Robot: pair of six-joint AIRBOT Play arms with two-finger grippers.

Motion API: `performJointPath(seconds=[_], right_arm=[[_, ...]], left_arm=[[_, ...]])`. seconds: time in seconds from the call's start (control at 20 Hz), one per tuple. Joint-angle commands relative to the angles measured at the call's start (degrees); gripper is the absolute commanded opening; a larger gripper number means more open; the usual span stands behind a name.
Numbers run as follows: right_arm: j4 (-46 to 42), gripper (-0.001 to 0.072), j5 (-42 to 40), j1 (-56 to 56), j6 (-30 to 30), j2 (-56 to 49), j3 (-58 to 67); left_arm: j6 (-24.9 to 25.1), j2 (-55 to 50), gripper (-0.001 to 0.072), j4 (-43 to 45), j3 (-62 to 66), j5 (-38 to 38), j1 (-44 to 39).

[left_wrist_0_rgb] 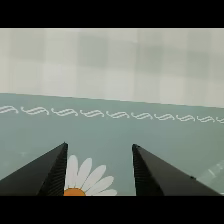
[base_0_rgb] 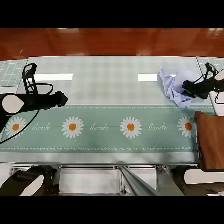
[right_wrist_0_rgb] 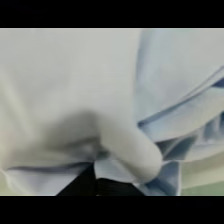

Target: Fold the shirts.

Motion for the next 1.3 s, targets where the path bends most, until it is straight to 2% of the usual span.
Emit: performJointPath(seconds=[0.0,0.25,0.4,0.55,0.7,0.8,0.95,1.05,1.15,1.25], right_arm=[[5.1,0.0022,5.2,0.1,-6.8,2.0,9.2],[10.9,0.0022,8.1,0.7,-10.1,11.3,25.7],[8.7,0.0022,8.2,5.2,-10.3,16.3,32.2],[7.1,0.0022,9.1,12.4,-10.0,17.4,41.5],[1.3,0.0022,8.1,22.1,-8.0,17.7,48.7],[-2.0,0.0022,9.6,28.3,-7.0,18.2,48.7],[-2.6,0.0022,13.4,36.7,-5.7,17.9,45.2],[-2.3,0.0022,14.7,41.4,-0.8,17.4,39.5],[-2.1,0.0022,12.7,45.4,2.1,16.8,32.0],[0.5,0.0022,6.5,48.0,4.3,16.2,23.2]], left_arm=[[0.0,3.1,0.0503,4.1,-0.2,-2.2,4.2],[0.0,11.2,0.0503,1.0,-0.2,-4.2,14.6],[0.1,14.3,0.0503,0.2,-0.2,-7.3,13.4],[0.0,16.0,0.0503,-0.1,-0.2,-7.3,10.7],[0.0,16.1,0.0503,-0.1,-0.2,-7.3,7.9],[0.0,16.1,0.0503,-0.9,-0.3,-7.3,6.0],[0.0,16.0,0.0503,-0.9,-0.3,-7.3,2.7],[0.0,16.0,0.0503,-0.9,-0.3,-7.3,0.8],[0.0,15.7,0.0503,-0.9,-0.3,-7.3,-0.9],[0.0,15.1,0.0503,-0.9,-0.4,-7.3,-2.4]])
